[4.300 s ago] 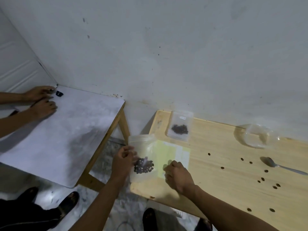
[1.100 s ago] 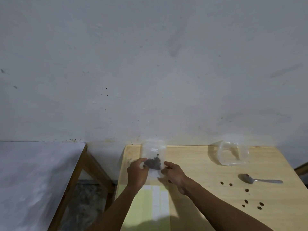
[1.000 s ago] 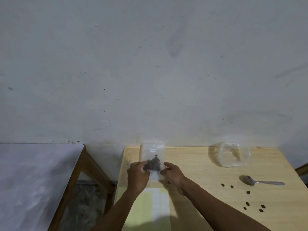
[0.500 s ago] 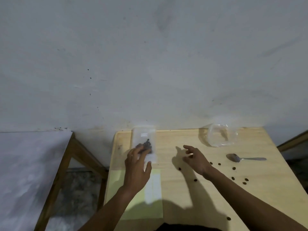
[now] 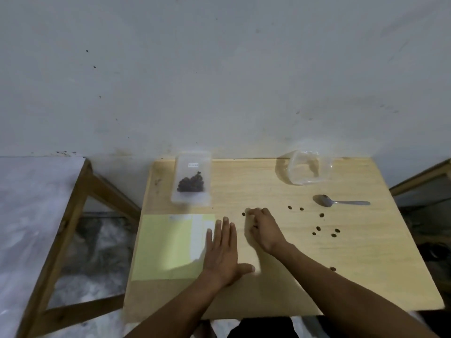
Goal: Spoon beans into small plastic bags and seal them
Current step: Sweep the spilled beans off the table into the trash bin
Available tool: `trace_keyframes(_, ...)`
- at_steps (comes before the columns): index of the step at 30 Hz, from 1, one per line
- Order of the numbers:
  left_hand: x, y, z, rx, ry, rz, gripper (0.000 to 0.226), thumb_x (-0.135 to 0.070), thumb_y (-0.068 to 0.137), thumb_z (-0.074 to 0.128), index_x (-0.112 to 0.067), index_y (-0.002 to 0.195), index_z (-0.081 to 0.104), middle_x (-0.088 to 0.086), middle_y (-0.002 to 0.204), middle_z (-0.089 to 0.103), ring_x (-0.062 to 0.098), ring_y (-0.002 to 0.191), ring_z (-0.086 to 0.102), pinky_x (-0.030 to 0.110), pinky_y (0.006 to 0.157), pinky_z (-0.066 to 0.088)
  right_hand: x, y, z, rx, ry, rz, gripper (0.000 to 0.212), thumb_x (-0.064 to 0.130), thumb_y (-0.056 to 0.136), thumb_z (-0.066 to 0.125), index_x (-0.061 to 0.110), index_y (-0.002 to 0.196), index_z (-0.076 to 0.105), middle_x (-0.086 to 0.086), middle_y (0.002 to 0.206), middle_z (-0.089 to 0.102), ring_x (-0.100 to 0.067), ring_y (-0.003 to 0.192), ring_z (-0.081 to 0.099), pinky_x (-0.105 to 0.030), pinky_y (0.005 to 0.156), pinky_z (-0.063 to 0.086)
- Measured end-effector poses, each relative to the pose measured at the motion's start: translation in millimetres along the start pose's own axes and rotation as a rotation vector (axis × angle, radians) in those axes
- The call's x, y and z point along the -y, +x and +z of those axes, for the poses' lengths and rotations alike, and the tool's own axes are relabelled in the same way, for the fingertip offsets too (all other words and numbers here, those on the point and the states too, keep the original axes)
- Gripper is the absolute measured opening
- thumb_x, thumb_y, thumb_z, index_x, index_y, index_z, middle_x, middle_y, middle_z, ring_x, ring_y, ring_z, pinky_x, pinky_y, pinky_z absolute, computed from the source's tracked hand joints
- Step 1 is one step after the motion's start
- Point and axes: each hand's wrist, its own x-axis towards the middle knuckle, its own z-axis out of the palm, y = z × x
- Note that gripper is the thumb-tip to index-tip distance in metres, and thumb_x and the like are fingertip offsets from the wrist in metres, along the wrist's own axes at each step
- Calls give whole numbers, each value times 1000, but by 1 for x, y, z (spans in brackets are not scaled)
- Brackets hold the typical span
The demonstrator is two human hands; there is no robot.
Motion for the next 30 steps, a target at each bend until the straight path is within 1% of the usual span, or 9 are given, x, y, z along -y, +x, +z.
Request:
trace_keyframes(2, -1, 1, 1, -19, 11, -19, 127, -84, 71, 46, -9, 151, -17, 12, 155, -33, 30, 142, -32, 55, 115, -18, 6, 11, 3, 0, 0, -59, 48, 2, 85, 51, 8, 133, 53, -12, 123, 50, -25, 112, 51, -23, 99, 39)
trace_keyframes(5, -3, 3, 1, -24, 24, -51, 131, -86, 66, 48, -9, 151, -15, 10, 157, -29, 29, 144, -29, 56, 115, -16, 14, 25, 5, -4, -44, -120, 31, 1, 87, 51, 4, 116, 63, -16, 112, 52, -31, 101, 54, -35, 92, 46)
trace_keyframes(7, -5, 2, 1, -22, 10, -67, 130, -85, 66, 50, -11, 152, -14, 9, 158, -28, 27, 144, -28, 56, 116, -15, 18, 28, -1, -18, -98, -132, 21, 3, 92, 47, -2, 104, 64, -20, 111, 56, -34, 101, 55, -34, 88, 43)
trace_keyframes(9, -6, 1, 0, -25, 2, -82, 129, -85, 67, 50, -13, 152, -14, 8, 158, -28, 25, 145, -28, 56, 116, -15, 22, 27, -7, -27, -165, -174, 23, 5, 94, 45, -4, 96, 65, -21, 107, 59, -35, 97, 57, -32, 84, 39)
trace_keyframes(15, -9, 2, -3, -12, 32, -110, 130, -86, 66, 49, -13, 152, -14, 7, 158, -26, 24, 145, -26, 57, 115, -15, 21, 25, -9, 104, -355, -170, 23, 8, 92, 42, -1, 109, 56, -24, 111, 59, -40, 98, 60, -39, 83, 47)
trace_keyframes(20, -12, 0, -8, 8, 54, -115, 130, -86, 66, 48, -12, 152, -16, 8, 158, -27, 25, 146, -25, 57, 115, -14, 4, 7, -8, 74, -527, -193, 32, 5, 92, 42, -1, 122, 50, -21, 121, 55, -37, 105, 57, -41, 89, 47)
trace_keyframes(23, -13, 0, -8, 30, 62, -111, 130, -87, 67, 47, -11, 151, -18, 8, 157, -30, 26, 145, -26, 59, 115, -13, -7, -6, -19, 47, -253, -103, 19, 8, 87, 52, 1, 102, 62, -15, 105, 62, -30, 94, 61, -34, 83, 50)
trace_keyframes(26, -16, 1, -10, 62, 34, -97, 127, -80, 72, 52, -9, 151, -17, 11, 156, -31, 29, 144, -28, 58, 116, -12, -29, -27, -43, -52, 239, 108, 12, 6, 83, 61, 0, 81, 70, 8, 72, 64, -2, 68, 59, -12, 66, 44)
trace_keyframes(30, -25, 5, -15, 82, 68, -47, 116, -67, 78, 56, -12, 152, -13, 16, 156, -30, 35, 142, -31, 56, 114, -14, -75, -60, -72, -172, 663, 344, 26, -2, 89, 47, -3, 77, 71, 10, 65, 67, 3, 59, 57, -10, 59, 44)
